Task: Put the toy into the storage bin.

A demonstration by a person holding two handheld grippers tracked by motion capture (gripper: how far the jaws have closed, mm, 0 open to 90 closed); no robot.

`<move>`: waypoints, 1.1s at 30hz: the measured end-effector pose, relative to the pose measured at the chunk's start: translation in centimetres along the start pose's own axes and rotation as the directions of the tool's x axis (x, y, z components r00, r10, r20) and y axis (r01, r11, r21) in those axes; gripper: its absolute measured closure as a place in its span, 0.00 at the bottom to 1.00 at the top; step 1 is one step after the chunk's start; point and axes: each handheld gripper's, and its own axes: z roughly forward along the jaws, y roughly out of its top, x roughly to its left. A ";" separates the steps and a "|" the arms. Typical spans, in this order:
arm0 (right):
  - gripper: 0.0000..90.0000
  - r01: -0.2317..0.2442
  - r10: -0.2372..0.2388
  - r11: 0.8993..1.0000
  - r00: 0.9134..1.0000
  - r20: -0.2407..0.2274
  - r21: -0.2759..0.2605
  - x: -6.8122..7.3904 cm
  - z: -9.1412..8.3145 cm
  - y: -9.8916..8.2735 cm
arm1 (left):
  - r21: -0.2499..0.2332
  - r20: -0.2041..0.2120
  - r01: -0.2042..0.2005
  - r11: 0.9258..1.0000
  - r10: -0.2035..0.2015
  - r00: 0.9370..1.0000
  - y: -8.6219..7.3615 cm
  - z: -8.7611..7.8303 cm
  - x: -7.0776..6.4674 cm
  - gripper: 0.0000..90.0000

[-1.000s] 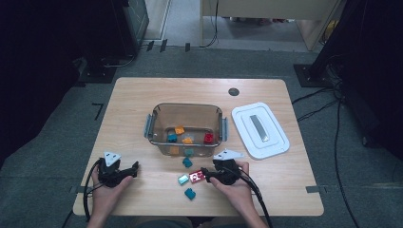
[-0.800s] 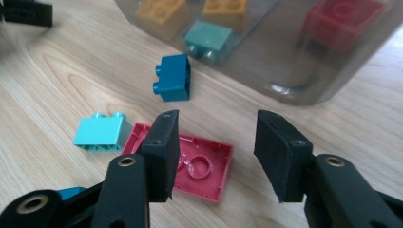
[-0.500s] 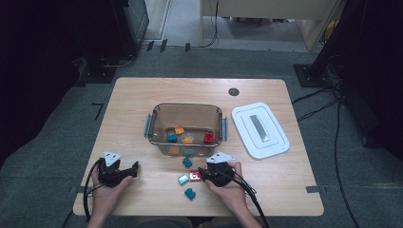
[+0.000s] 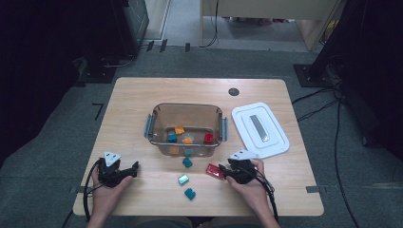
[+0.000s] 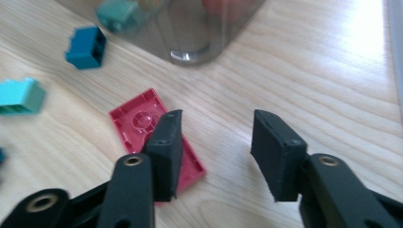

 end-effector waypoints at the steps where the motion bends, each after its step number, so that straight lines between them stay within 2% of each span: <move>1: 0.54 0.006 -0.006 1.000 1.000 -0.030 -0.015 -0.3 -0.3 0.0 | 0.000 0.000 0.000 1.000 0.000 1.000 0.0 0.0 0.0 0.17; 3: 0.45 0.022 -0.024 0.999 0.995 -0.092 -0.024 -0.4 -0.6 0.1 | 0.000 0.000 0.000 1.000 0.000 1.000 0.0 0.0 0.0 0.17; 4: 0.41 0.036 -0.038 0.999 0.994 -0.106 -0.023 -0.3 -0.6 0.1 | 0.001 0.000 0.001 1.000 -0.001 1.000 0.0 0.0 0.0 0.17; 6: 0.42 0.058 -0.060 0.998 0.993 -0.106 -0.025 0.2 -0.3 0.0 | 0.001 -0.001 0.001 1.000 -0.001 1.000 0.0 0.0 0.0 0.17; 9: 0.43 0.112 -0.113 0.994 0.986 -0.125 -0.017 1.0 0.4 -0.1 | 0.001 -0.001 0.001 1.000 -0.001 1.000 0.0 0.0 0.0 0.17; 15: 0.54 0.175 -0.172 0.984 0.980 -0.097 0.030 1.8 1.4 -0.7 | 0.000 -0.001 0.001 1.000 -0.001 1.000 0.0 0.0 0.0 0.17; 18: 0.61 0.212 -0.210 0.977 0.976 -0.060 0.032 2.1 1.6 -0.9 | 0.000 -0.001 0.001 1.000 -0.001 1.000 0.0 0.0 0.0 0.17; 20: 0.66 0.217 -0.216 0.976 0.975 -0.046 0.025 2.2 1.6 -1.0 | 0.000 -0.001 0.001 1.000 -0.001 1.000 0.0 0.0 0.0 0.17; 24: 0.67 0.214 -0.213 0.977 0.976 -0.041 0.027 2.1 1.4 -1.1 | 0.000 -0.001 0.001 1.000 -0.001 1.000 0.0 0.0 0.0 0.17; 30: 0.67 0.126 -0.125 0.992 0.990 -0.072 0.016 0.7 0.5 -0.6 | 0.000 -0.001 0.001 1.000 -0.001 1.000 0.0 0.0 0.0 0.17; 33: 0.67 0.103 -0.102 0.995 0.993 -0.058 0.003 -0.2 -0.3 -0.3 | 0.000 -0.001 0.001 1.000 -0.001 1.000 0.0 0.0 0.0 0.17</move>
